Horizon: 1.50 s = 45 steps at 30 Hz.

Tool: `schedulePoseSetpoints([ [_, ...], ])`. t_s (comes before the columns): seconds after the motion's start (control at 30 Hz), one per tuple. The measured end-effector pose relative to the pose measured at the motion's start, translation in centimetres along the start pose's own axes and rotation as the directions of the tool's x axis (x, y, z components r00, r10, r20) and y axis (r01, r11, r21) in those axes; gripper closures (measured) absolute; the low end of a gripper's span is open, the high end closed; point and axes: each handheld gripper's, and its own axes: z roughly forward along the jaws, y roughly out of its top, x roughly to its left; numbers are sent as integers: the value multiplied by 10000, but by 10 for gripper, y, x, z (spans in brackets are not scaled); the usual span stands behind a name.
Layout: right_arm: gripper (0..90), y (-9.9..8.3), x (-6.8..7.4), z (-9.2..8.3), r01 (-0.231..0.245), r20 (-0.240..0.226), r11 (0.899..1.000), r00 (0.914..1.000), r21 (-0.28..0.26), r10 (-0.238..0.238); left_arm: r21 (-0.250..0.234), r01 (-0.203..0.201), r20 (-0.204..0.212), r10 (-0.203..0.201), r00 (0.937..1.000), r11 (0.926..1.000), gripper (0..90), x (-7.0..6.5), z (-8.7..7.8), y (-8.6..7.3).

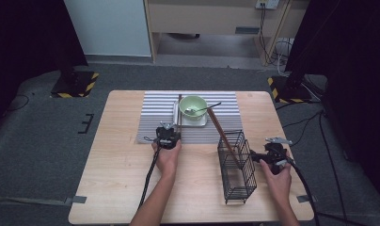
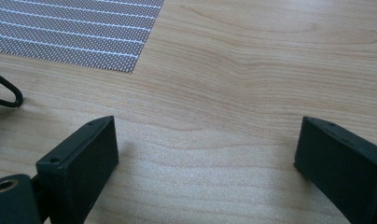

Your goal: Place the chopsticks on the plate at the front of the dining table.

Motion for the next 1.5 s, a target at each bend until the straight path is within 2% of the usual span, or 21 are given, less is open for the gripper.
schedulePoseSetpoints([
  [0.7,59,0,0,0,-2,4,10000,10000,3,2,53,-87,18,87,10000,9999,793,1,1,-1],
  [0.87,59,0,0,0,-10,3,10000,10000,-2,10,-107,-119,12,119,9999,9999,780,0,-2,1],
  [1.17,59,0,0,0,-6,3,10000,10000,-2,6,-572,-405,-124,399,9991,9975,698,-4,-19,5],
  [1.2,59,0,0,0,-13,3,10000,10000,-3,13,-646,-428,-142,420,9990,9970,649,-5,-20,5],
  [1.37,59,0,0,0,-11,2,10000,10000,-1,11,-693,-678,-134,670,9977,9953,595,-10,-16,6],
  [1.5,58,0,0,0,-13,1,10000,10000,0,13,-624,-771,-128,764,9970,9951,589,-11,-10,5],
])
